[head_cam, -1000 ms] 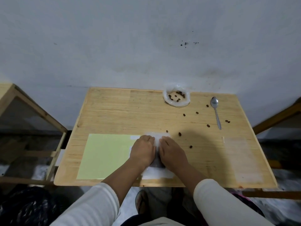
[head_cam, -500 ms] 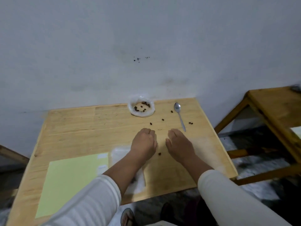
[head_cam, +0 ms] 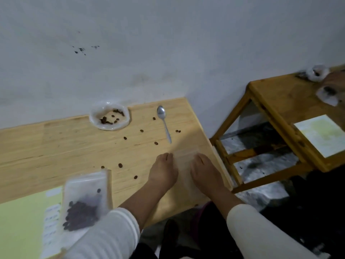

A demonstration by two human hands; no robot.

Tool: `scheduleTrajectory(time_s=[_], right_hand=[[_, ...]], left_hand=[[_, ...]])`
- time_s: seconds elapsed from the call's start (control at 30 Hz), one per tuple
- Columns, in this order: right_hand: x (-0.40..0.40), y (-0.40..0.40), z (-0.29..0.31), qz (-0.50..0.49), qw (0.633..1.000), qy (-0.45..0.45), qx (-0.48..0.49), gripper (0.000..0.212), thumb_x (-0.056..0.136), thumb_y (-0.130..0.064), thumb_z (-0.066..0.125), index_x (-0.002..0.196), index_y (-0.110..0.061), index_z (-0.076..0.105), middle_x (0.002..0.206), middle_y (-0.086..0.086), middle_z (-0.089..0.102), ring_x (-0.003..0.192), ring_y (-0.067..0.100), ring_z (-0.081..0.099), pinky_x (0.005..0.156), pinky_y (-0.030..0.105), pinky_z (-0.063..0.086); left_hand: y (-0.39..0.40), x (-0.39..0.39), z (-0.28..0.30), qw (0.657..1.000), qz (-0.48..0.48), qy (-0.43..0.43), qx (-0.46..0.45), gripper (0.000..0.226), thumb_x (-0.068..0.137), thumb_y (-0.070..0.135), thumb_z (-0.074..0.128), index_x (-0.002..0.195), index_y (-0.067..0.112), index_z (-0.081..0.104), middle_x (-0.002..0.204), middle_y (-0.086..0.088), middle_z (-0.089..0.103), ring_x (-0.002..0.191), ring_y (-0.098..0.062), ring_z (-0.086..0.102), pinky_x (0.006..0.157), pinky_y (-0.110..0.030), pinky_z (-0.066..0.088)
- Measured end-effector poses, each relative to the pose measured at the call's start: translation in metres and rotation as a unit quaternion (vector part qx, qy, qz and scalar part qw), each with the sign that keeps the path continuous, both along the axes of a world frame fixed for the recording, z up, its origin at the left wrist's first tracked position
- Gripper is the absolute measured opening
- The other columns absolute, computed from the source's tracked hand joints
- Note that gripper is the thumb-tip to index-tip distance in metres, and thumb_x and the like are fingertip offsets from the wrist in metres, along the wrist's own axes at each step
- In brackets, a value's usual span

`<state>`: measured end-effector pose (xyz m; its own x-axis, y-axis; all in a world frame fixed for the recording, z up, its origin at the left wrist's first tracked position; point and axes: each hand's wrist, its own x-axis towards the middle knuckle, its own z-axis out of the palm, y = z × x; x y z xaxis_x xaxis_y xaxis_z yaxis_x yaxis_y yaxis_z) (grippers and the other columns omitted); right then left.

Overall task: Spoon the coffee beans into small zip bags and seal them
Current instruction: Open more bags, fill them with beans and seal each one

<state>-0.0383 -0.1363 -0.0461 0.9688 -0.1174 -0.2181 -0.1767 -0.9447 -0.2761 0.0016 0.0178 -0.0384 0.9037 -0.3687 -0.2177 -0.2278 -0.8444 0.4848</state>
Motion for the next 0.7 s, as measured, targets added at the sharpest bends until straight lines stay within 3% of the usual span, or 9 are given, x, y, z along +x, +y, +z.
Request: scheduleTrajectory(time_s=[0.1, 0.2, 0.33, 0.43, 0.53, 0.6, 0.7], right_hand=[[-0.003, -0.01, -0.014, 0.011, 1.0, 0.004, 0.019, 0.054, 0.096, -0.031, 0.033, 0.145, -0.01, 0.026, 0.153, 0.006, 0.024, 0.141, 0.022, 0.023, 0.114, 0.034, 0.024], [-0.006, -0.016, -0.027, 0.029, 0.999, 0.008, 0.027, 0.078, 0.081, -0.046, 0.007, 0.143, -0.004, 0.029, 0.15, 0.012, 0.031, 0.14, 0.022, 0.026, 0.115, 0.033, 0.024], [-0.009, -0.021, -0.036, 0.029, 0.999, 0.01, 0.018, 0.06, 0.084, -0.036, 0.03, 0.126, 0.0, 0.053, 0.128, 0.016, 0.058, 0.119, 0.026, 0.057, 0.096, 0.037, 0.048], [-0.005, -0.024, -0.034, 0.037, 0.999, -0.022, 0.021, 0.053, 0.083, -0.033, 0.037, 0.117, 0.0, 0.06, 0.116, 0.015, 0.065, 0.107, 0.025, 0.064, 0.087, 0.035, 0.052], [0.01, -0.026, -0.019, 0.05, 0.996, -0.052, 0.045, 0.056, 0.082, -0.033, 0.034, 0.119, 0.002, 0.057, 0.118, 0.018, 0.063, 0.108, 0.029, 0.062, 0.091, 0.034, 0.049], [0.022, -0.024, -0.003, 0.051, 0.993, -0.083, 0.066, 0.063, 0.081, -0.035, 0.03, 0.13, 0.001, 0.049, 0.13, 0.019, 0.053, 0.121, 0.03, 0.052, 0.1, 0.031, 0.038], [0.045, -0.018, 0.025, 0.054, 0.982, -0.154, 0.099, 0.053, 0.085, -0.028, 0.041, 0.131, -0.002, 0.048, 0.133, 0.017, 0.05, 0.125, 0.029, 0.046, 0.101, 0.026, 0.028]], left_hand=[[-0.012, 0.001, -0.017, 1.0, 0.023, -0.007, -0.008, 0.061, 0.091, 0.027, 0.05, 0.143, 0.009, 0.026, 0.138, -0.012, 0.039, 0.128, -0.026, 0.035, 0.101, -0.031, 0.035], [-0.023, 0.008, -0.028, 0.999, 0.039, -0.033, 0.015, 0.061, 0.09, 0.032, 0.049, 0.142, 0.009, 0.026, 0.133, -0.012, 0.044, 0.122, -0.026, 0.038, 0.099, -0.033, 0.038], [-0.031, 0.019, -0.035, 0.998, 0.054, -0.034, -0.011, 0.05, 0.089, 0.028, 0.048, 0.134, 0.01, 0.039, 0.124, -0.012, 0.051, 0.112, -0.027, 0.046, 0.094, -0.032, 0.038], [-0.033, 0.023, -0.029, 0.988, 0.114, -0.009, -0.104, 0.031, 0.086, 0.012, 0.053, 0.117, 0.011, 0.059, 0.109, -0.013, 0.06, 0.099, -0.029, 0.057, 0.082, -0.025, 0.04], [-0.031, 0.025, -0.021, 0.978, 0.135, -0.012, -0.157, 0.026, 0.087, 0.004, 0.051, 0.107, 0.011, 0.065, 0.103, -0.01, 0.064, 0.095, -0.024, 0.059, 0.078, -0.016, 0.034], [-0.027, 0.029, -0.013, 0.972, 0.138, -0.024, -0.186, 0.026, 0.087, 0.0, 0.052, 0.105, 0.012, 0.067, 0.101, -0.006, 0.066, 0.093, -0.018, 0.058, 0.076, -0.012, 0.032], [-0.015, 0.039, 0.006, 0.966, 0.136, -0.044, -0.214, 0.026, 0.087, 0.001, 0.054, 0.101, 0.017, 0.068, 0.098, 0.0, 0.066, 0.087, -0.008, 0.053, 0.07, -0.004, 0.032]])
